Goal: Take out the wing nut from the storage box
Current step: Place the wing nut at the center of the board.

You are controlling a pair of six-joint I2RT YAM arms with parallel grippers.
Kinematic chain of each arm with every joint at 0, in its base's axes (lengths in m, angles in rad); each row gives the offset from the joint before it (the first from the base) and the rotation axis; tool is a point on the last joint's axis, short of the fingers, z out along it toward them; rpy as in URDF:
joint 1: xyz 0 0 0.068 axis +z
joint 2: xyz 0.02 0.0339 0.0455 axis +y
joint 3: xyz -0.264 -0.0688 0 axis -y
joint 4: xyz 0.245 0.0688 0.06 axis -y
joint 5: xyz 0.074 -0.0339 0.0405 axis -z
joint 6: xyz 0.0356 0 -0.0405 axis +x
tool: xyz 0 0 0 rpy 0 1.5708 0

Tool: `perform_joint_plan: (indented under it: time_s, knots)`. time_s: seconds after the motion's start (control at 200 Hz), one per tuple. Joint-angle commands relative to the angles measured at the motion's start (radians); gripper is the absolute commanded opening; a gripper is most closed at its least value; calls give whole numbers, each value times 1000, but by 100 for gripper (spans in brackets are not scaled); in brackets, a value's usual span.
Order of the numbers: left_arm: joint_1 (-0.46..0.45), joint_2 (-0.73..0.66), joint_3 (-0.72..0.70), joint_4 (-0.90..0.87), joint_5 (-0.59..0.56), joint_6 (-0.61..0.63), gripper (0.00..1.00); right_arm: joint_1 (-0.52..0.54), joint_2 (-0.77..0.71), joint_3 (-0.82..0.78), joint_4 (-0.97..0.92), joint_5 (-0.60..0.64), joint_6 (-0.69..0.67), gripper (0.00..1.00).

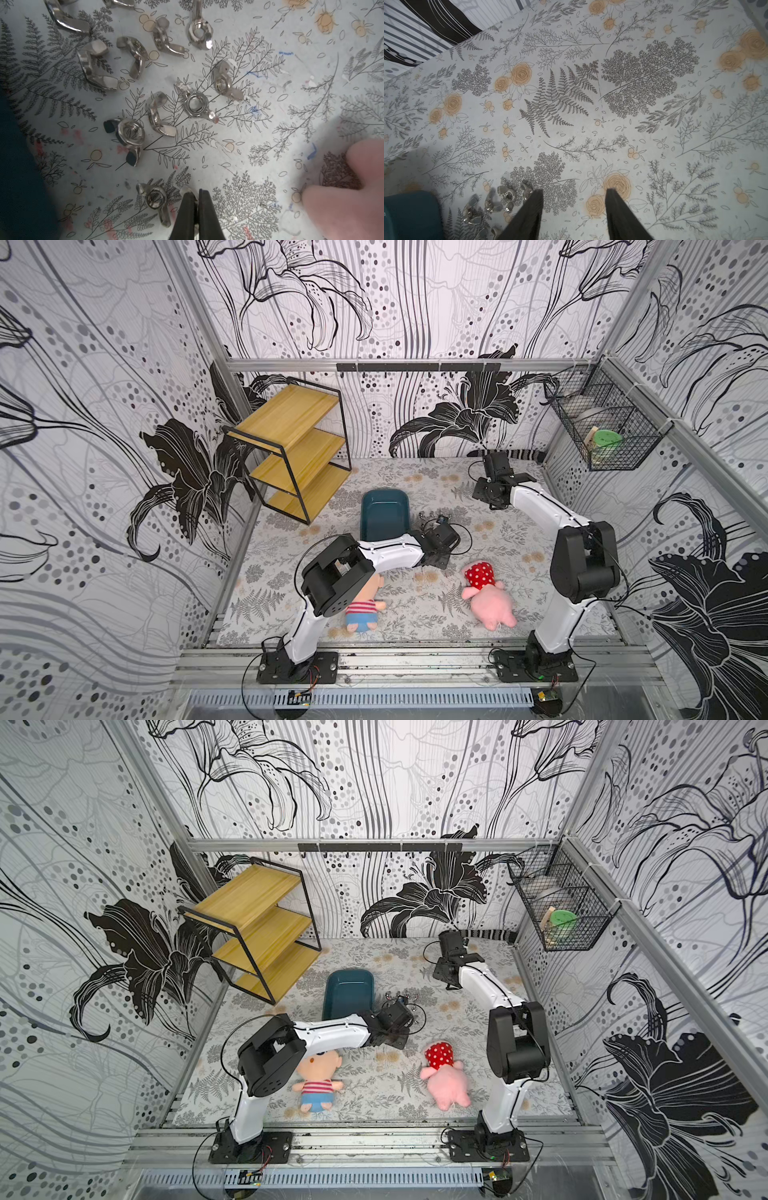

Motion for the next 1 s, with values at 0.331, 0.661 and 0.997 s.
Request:
perform_joint_plan:
  time_s: [0.331, 0.661, 0.997]
  knots:
    - [11, 37, 69, 23, -51, -10, 12, -6, -30, -27, 19, -32, -17, 54]
    - [16, 64, 101, -1, -35, -6, 17, -6, -36, -33, 21, -38, -21, 53]
    - [18, -39, 77, 43, -48, -18, 37, -6, -39, -30, 14, -29, -36, 54]
